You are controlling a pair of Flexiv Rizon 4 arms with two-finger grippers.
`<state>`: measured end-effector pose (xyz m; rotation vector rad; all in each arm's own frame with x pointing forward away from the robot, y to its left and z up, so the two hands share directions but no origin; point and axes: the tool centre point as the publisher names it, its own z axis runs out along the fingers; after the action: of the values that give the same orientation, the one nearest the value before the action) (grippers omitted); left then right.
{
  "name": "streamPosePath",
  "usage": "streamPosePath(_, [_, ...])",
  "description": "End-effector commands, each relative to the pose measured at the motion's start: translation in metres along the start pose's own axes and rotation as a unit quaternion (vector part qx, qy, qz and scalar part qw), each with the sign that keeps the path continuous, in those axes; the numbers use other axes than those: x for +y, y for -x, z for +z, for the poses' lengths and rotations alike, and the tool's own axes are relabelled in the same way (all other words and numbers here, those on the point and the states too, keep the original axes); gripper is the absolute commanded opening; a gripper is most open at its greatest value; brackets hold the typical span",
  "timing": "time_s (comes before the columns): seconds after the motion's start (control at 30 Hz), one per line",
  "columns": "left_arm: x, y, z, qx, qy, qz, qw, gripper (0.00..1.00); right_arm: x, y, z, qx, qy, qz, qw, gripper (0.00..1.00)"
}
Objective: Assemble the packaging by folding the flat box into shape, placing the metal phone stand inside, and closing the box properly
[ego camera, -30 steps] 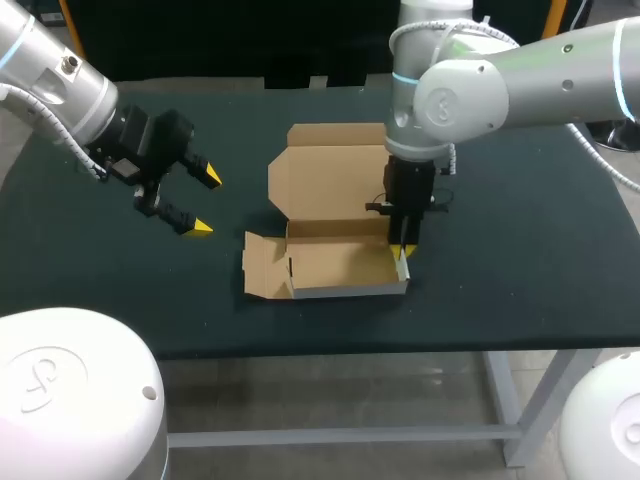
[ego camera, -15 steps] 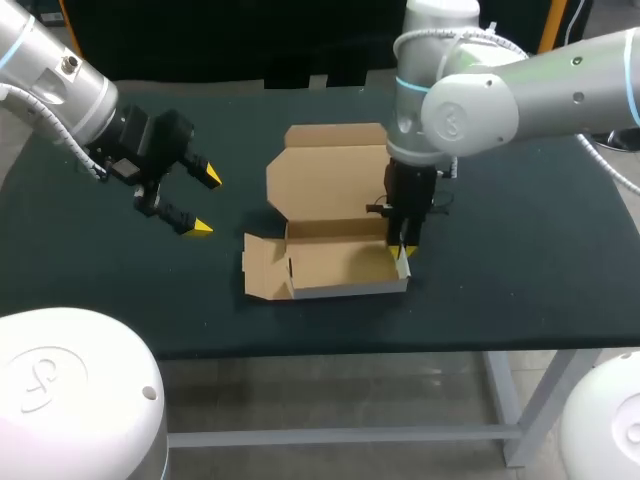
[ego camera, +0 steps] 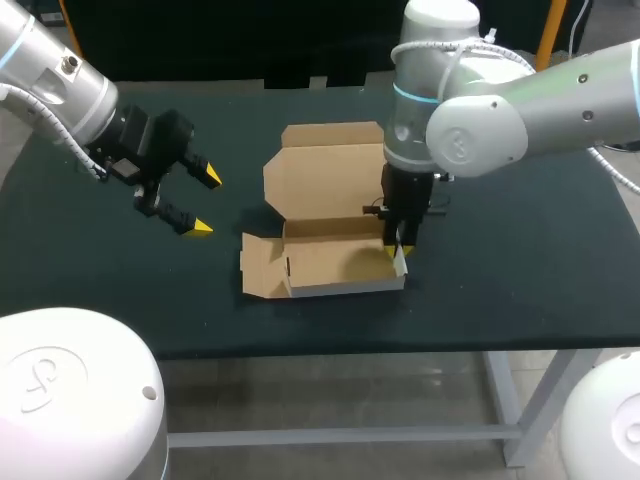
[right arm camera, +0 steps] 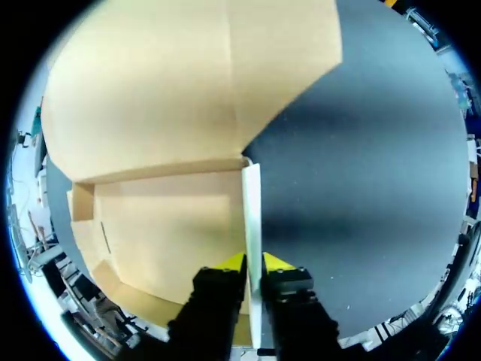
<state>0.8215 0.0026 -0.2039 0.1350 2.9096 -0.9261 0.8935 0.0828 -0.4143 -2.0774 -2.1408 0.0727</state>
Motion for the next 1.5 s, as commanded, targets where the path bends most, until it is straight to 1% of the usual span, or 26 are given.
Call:
streamPosePath(0.03, [0.0,0.0,-0.001,0.001,0.002,0.0,1.0,1.0,-0.007,0.001,0.002,0.0,0.024,0.003,1.0,0.18])
streamPosePath(0.2, [0.0,0.0,-0.001,0.001,0.002,0.0,1.0,1.0,-0.005,0.001,0.004,-0.003,0.026,0.006,1.0,0.18])
streamPosePath(0.33, [0.0,0.0,-0.001,0.001,0.002,0.0,1.0,1.0,-0.003,0.0,0.005,-0.007,0.026,0.008,1.0,0.14])
streamPosePath(0.47, [0.0,0.0,-0.001,0.001,0.002,0.0,1.0,1.0,-0.001,0.0,0.007,-0.012,0.026,0.01,1.0,0.0])
streamPosePath(0.6, [0.0,0.0,-0.001,0.001,0.002,0.0,1.0,1.0,0.0,0.001,0.01,-0.017,0.022,0.011,1.0,0.0])
streamPosePath(0.77, [0.0,0.0,-0.001,0.001,0.002,0.0,1.0,1.0,0.001,0.001,0.009,-0.036,0.025,0.008,0.999,0.0])
streamPosePath(0.9, [0.0,0.0,-0.001,0.001,0.002,0.0,1.0,1.0,0.002,0.001,0.004,-0.066,0.029,0.017,0.997,0.0])
streamPosePath(0.93, [0.0,0.0,-0.001,0.001,0.002,0.0,1.0,1.0,0.003,0.001,0.003,-0.074,0.024,0.019,0.997,0.0])
streamPosePath(1.13, [0.0,0.0,-0.001,0.001,0.002,0.0,1.0,1.0,0.008,0.001,0.004,-0.125,0.02,0.042,0.991,0.0])
streamPosePath(1.3, [0.0,0.0,-0.001,0.001,0.002,0.0,1.0,1.0,0.01,0.002,0.006,-0.149,0.019,0.054,0.987,0.0])
streamPosePath(1.5, [0.0,0.0,-0.001,0.001,0.002,0.0,1.0,1.0,0.01,0.006,0.005,-0.171,0.03,0.066,0.983,0.0])
